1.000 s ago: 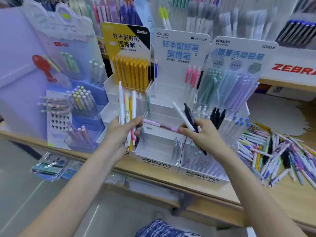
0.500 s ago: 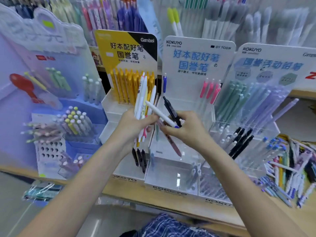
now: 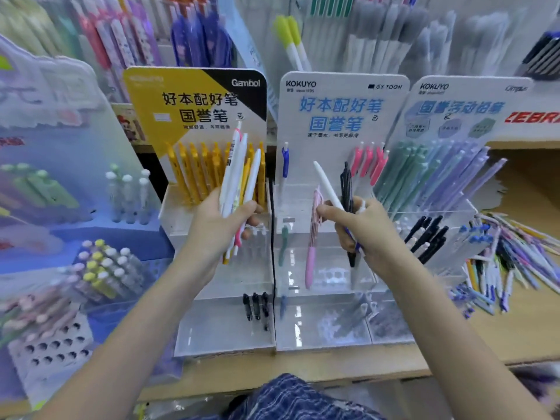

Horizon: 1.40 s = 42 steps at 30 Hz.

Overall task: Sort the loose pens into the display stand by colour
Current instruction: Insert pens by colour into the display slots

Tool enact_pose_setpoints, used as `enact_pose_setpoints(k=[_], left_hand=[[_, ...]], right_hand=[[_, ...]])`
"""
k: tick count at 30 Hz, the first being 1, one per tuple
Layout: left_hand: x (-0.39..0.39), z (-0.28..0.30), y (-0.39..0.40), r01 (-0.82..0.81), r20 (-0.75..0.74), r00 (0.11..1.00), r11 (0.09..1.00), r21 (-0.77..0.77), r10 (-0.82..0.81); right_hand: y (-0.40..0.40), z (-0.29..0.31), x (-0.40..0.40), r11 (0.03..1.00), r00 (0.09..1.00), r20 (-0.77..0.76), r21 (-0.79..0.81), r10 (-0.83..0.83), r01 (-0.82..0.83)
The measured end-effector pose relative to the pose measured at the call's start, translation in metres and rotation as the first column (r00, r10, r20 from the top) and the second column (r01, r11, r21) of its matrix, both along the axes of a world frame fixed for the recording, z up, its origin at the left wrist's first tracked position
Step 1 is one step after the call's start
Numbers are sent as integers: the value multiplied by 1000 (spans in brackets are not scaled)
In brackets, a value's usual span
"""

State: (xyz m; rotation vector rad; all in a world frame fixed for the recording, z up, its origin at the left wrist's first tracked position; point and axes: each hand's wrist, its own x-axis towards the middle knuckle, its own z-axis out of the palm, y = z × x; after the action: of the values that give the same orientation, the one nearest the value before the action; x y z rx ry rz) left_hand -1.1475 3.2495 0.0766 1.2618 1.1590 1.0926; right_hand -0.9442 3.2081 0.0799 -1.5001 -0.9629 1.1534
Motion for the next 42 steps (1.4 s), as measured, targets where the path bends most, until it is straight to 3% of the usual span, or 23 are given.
enact_pose_setpoints(k=[8,12,19,22,28,31,35,42], left_hand=[[-34,-10,2,92,-43,995,976,195,-86],[-54,-13,4,66,-30,998,978,198,-61],[-74,-14,-1,159,-22,987,971,179,-157],[-65,-16,-8,249,-21,968,954,169,-249],[-35,-22,-19,324,-9,946,937,127,-325],[-21,-22,-21,340,-31,940,933,117,-339],[-8,-23,-23,344,-53,939,932,110,-340],[3,-26,-23,324,-71,945,941,100,-318]], right_hand=[[-31,-5,-36,921,925,55,134,-376,367],[-41,-3,-62,896,897,115,183,-428,404],[-47,-9,-72,876,830,285,211,-479,433],[-60,-14,-45,832,751,360,233,-554,503],[-75,-24,2,676,477,499,373,-724,636],[-66,-35,8,671,392,560,481,-730,564],[-48,-52,13,711,362,623,506,-693,488],[-27,-70,14,857,347,816,312,-463,410]])
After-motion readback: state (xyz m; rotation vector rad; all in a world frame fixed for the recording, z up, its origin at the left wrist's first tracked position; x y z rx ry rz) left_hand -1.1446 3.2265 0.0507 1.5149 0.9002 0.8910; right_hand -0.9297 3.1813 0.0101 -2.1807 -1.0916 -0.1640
